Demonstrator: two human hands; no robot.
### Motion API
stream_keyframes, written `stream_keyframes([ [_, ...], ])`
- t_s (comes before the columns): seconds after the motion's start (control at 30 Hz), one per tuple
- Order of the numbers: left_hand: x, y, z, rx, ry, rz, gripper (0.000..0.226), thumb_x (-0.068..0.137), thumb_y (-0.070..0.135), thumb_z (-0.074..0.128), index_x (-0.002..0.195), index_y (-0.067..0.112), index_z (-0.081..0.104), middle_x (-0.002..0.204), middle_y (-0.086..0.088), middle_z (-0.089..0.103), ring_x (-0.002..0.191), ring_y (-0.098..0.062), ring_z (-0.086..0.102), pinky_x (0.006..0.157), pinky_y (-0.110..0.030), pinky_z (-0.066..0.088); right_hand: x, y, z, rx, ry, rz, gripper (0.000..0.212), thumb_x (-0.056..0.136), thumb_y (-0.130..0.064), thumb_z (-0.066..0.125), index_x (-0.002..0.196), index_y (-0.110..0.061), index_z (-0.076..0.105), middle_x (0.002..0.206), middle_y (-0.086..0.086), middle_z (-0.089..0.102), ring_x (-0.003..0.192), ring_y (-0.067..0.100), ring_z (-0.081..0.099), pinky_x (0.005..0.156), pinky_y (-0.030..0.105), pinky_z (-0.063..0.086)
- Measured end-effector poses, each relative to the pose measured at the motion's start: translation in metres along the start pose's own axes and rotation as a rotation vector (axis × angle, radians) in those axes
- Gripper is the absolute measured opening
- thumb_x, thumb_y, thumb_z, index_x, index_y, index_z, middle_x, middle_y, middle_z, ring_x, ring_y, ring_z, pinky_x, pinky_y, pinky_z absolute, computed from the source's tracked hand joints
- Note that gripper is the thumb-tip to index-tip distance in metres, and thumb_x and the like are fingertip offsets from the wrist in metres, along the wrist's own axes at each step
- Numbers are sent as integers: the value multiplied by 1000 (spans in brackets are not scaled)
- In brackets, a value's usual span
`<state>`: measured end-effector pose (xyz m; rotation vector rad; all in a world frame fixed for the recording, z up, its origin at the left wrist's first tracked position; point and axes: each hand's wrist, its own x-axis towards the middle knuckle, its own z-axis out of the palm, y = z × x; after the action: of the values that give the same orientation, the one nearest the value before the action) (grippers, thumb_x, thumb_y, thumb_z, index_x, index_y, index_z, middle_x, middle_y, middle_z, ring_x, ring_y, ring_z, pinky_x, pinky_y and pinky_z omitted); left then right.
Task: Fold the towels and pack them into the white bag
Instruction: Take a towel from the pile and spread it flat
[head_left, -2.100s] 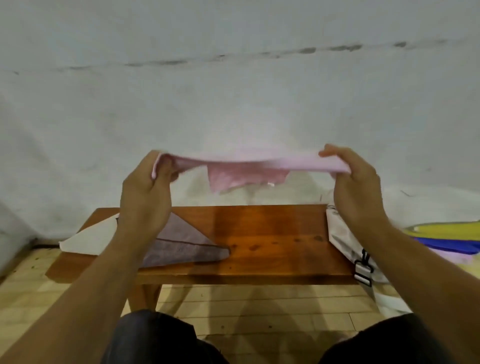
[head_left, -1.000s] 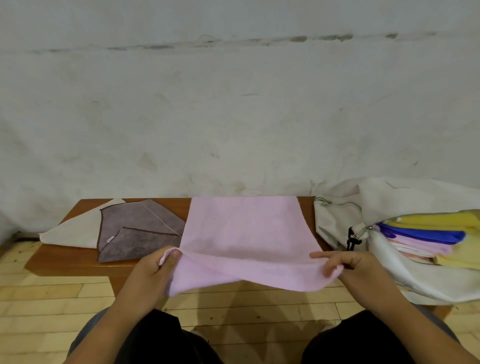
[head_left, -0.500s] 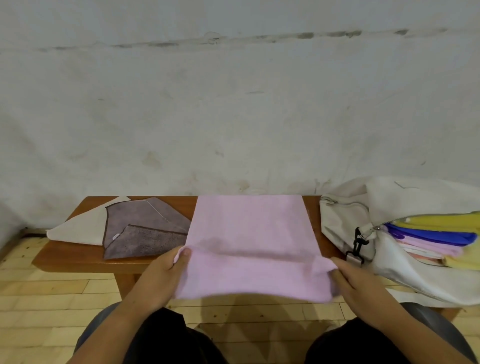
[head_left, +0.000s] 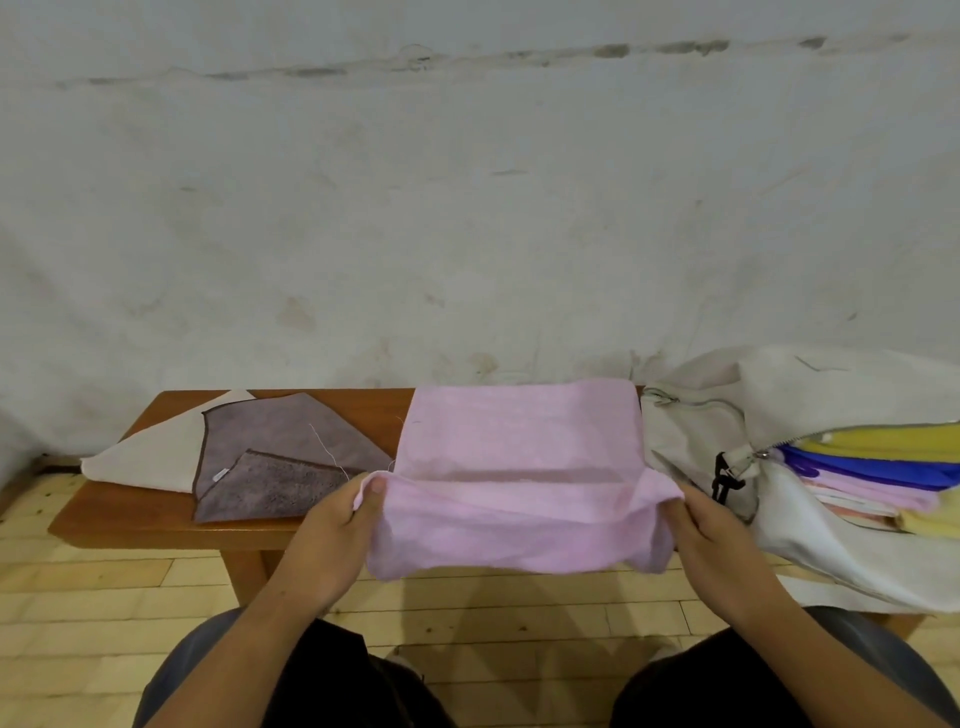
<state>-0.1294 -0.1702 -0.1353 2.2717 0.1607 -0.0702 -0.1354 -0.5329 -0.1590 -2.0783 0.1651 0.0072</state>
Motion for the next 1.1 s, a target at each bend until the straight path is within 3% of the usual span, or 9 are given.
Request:
stream_keyframes([
  [0.1,14,3,6,-84,-53,13,27,101,54,33,104,50,59,97,20,68,94,0,64,77,-13,46,12,-1,4,9,13,-8,27,107,-34,42,104,-34,69,96,-16,72,94,3,65,84,33,54],
  [0.23,46,1,23,8,-233,79,44,102,58,35,106,26,65,98,3,72,95,-16,68,89,-37,55,38,0,16,-190,-153,-18,26,108,-30,40,100,-26,65,94,-1,71,90,19,66,84,36,52],
  [0.37,69,1,36,238,-298,143,45,104,55,32,130,33,61,126,14,67,110,-6,62,101,-28,47,59,1,27,-298,-243,-26,26,108,-28,40,95,-25,62,86,-4,68,83,15,63,70,22,47],
  [0.5,67,-2,37,544,-308,186,50,102,58,29,112,21,62,104,-1,73,93,-15,67,92,-33,51,62,11,25,-379,-253,-30,26,107,-27,43,87,-19,57,78,3,66,76,20,60,64,19,42],
  [0.67,50,21,14,310,-389,107,48,100,59,29,95,23,62,82,4,67,78,-7,63,73,-16,48,59,1,6,-255,-132,18,30,104,-29,48,86,-12,65,79,5,70,81,28,65,75,36,52],
  [0.77,68,47,-8,175,-319,31,51,98,64,29,99,30,68,86,7,72,77,-3,65,68,-18,50,77,-27,-1,-89,125,35,35,104,-31,46,81,-15,67,77,0,69,78,24,63,72,39,49],
  [0.83,97,60,-13,143,-177,41,56,101,60,31,89,19,67,75,3,70,64,-5,62,66,-21,45,101,-45,1,-25,210,49,36,105,-33,44,79,-21,66,77,-8,66,76,13,59,64,32,42],
  [0.93,153,55,-4,80,3,-20,53,104,48,41,80,5,62,69,-7,66,59,-12,55,59,-25,40,148,-46,11,-64,230,94,34,104,-34,46,88,-15,68,82,-4,68,79,19,61,62,30,40],
  [1.1,191,-4,33,113,21,-72,38,100,37,55,74,11,65,70,-5,67,66,-14,55,58,-25,40,185,-3,31,-285,206,143,22,94,-14,53,74,-9,60,70,6,64,75,30,59,58,31,39],
])
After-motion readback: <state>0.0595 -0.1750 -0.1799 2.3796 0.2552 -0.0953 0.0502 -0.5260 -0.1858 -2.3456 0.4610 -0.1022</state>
